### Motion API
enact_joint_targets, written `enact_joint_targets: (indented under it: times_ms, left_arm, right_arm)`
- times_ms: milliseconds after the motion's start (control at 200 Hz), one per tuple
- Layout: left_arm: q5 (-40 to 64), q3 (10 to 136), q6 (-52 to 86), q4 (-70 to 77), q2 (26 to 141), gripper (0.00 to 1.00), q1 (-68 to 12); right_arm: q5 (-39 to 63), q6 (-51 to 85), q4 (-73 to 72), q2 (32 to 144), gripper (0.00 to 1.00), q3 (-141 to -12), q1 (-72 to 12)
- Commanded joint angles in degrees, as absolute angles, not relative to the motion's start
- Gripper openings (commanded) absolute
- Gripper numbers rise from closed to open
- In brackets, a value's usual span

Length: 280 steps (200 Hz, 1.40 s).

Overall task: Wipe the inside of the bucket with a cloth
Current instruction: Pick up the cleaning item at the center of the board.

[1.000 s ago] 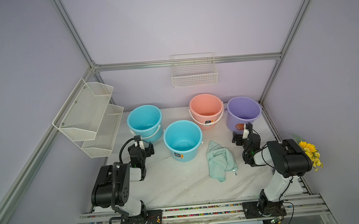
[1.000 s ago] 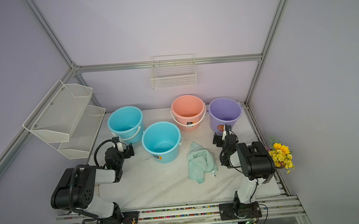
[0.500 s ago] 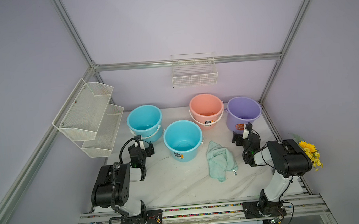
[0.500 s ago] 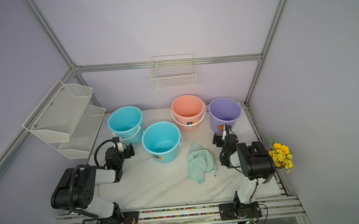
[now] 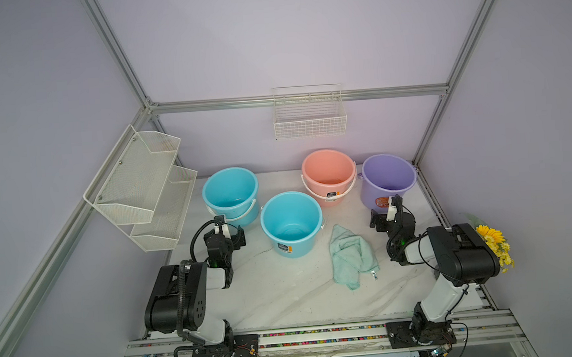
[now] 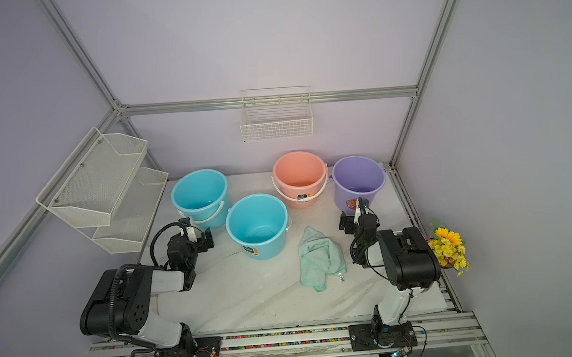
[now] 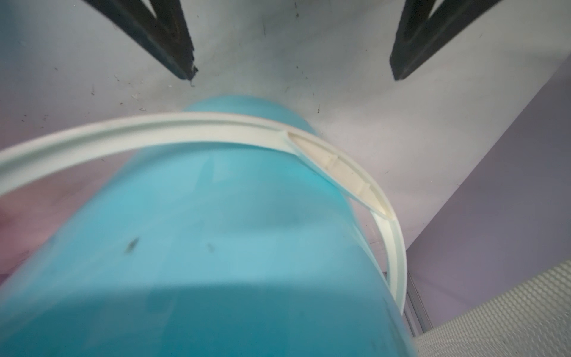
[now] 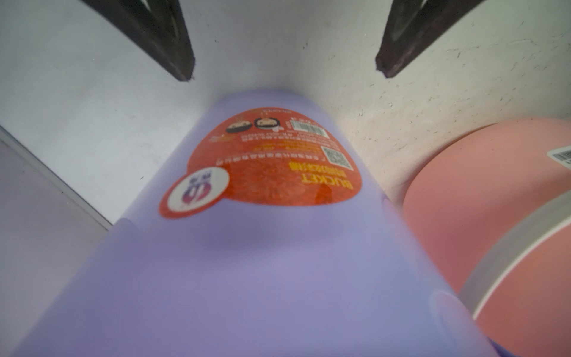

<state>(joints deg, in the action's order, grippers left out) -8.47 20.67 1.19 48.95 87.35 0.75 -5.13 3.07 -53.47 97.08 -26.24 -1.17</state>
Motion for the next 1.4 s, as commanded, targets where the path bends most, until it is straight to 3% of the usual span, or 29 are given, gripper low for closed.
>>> enact_joint_targets:
  times_ms: [0, 450, 760, 1100, 1395]
  left_arm:
    - [-10.45, 21.01, 0.09, 47.62, 81.56, 1.0, 0.05]
    - [-14.35, 25.67, 8.35, 13.98, 57.44, 1.0, -4.46]
    - [-5.59, 34.55, 19.4, -14.22, 46.96, 1.0, -5.37]
    - [-0.56, 49.6, 31.99, -39.13, 50.5, 1.0, -5.51]
    - [6.37, 55.06, 35.48, -43.63, 54.9, 1.0, -5.53]
  right_arm:
    - [-6.05, 1.95, -48.5, 90.66, 0.97, -28.58, -1.91]
    - [1.18, 16.04, -8.58, 72.49, 0.89, -37.58, -4.73]
    - [3.4, 23.23, 16.2, 70.3, 0.84, -45.04, -12.62]
    - [3.0, 24.43, 30.38, 74.21, 0.83, -50.42, -18.97]
    - [0.78, 24.4, 30.89, 81.92, 0.86, -51.12, -22.2]
